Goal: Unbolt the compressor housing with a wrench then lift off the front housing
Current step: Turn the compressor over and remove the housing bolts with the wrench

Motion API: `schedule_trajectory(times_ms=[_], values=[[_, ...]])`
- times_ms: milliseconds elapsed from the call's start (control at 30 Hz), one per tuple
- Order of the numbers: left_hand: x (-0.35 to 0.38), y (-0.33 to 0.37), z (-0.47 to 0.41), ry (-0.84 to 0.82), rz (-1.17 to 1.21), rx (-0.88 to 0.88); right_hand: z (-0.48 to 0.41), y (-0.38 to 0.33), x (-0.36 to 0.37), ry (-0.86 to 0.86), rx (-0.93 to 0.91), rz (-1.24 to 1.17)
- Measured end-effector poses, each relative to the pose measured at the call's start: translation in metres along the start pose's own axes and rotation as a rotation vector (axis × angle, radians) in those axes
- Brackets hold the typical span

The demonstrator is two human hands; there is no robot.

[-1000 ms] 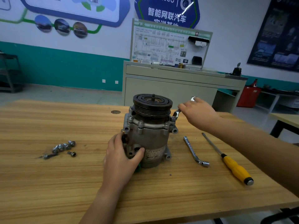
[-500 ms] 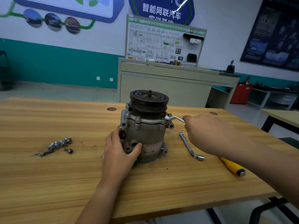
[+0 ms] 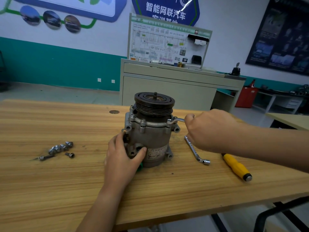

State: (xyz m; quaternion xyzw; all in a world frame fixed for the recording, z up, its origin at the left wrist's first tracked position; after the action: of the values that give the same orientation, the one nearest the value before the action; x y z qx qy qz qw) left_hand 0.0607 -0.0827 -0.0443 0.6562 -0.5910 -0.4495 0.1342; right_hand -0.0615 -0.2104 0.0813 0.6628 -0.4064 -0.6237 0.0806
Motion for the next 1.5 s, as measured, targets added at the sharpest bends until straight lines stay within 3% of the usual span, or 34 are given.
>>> schedule_trajectory(times_ms=[367, 533, 633, 733, 800, 900, 1000, 1200, 1500], values=[[-0.001, 0.001, 0.001, -0.005, 0.010, -0.002, -0.042, 0.013, 0.036, 0.197, -0.197, -0.004], [0.000, 0.000, 0.000, -0.011, 0.021, -0.004, -0.069, 0.002, 0.035, 0.292, -0.161, -0.100], [0.000, 0.000, 0.000, -0.014, 0.024, -0.006, -0.065, 0.012, 0.029, 0.376, -0.044, -0.209], [0.001, -0.001, 0.000, -0.015, 0.022, -0.005, -0.032, 0.058, 0.017, 0.540, 0.286, -0.688], [0.002, -0.002, 0.000, -0.012, 0.026, -0.003, -0.011, 0.064, 0.018, 0.503, 0.347, -0.859], [0.002, -0.002, 0.000, -0.011, 0.025, -0.011, 0.009, 0.034, 0.019, 0.283, 0.225, -0.681], [0.002, -0.002, -0.001, -0.016, 0.024, -0.020, 0.018, 0.019, 0.015, 0.175, 0.185, -0.498], [0.001, -0.001, -0.001, 0.005, 0.033, -0.006, 0.021, 0.014, -0.001, 0.185, 0.193, -0.276], [0.002, -0.001, -0.001, -0.011, 0.034, -0.015, 0.019, -0.005, -0.011, 0.063, 0.131, -0.053]])
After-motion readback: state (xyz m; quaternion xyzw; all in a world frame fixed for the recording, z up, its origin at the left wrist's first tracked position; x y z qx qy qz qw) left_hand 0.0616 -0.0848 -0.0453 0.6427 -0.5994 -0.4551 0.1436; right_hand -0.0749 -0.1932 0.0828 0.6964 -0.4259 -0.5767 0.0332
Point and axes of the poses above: each hand's wrist, its own z-axis away from the middle knuckle, its own x-axis out of the palm, y = z × x, the point moved 8 cm from there along -z, towards the middle knuckle, and after that the axes turned 10 degrees about x, right-handed, at the moved point
